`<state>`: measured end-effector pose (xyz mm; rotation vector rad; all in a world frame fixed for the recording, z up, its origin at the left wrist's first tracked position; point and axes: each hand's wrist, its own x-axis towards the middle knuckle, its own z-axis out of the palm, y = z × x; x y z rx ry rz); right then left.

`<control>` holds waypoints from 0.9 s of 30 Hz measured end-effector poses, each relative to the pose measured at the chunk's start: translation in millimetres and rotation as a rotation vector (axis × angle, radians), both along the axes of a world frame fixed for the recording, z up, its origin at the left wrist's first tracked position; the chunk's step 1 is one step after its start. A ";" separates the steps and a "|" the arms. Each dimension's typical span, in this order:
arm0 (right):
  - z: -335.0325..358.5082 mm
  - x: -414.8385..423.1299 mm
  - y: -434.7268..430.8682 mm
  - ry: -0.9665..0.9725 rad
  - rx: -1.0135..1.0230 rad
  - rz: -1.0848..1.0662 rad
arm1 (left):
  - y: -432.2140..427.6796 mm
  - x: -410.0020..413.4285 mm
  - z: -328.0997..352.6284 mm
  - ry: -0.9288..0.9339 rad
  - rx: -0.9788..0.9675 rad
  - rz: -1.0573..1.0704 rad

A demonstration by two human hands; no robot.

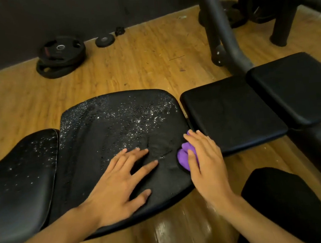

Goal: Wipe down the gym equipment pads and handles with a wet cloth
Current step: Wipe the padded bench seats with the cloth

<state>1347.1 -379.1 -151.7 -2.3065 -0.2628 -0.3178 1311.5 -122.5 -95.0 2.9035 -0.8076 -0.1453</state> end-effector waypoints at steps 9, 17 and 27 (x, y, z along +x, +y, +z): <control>8.2 53.2 20.3 0.209 -0.321 0.127 | -17.7 1.5 -6.4 -0.039 0.100 0.247; 19.2 70.1 29.5 0.240 -0.309 0.113 | -17.7 2.5 -6.3 0.024 0.140 0.260; 6.8 174.1 47.4 0.170 -0.399 0.016 | -16.0 6.2 -8.2 0.009 0.149 0.247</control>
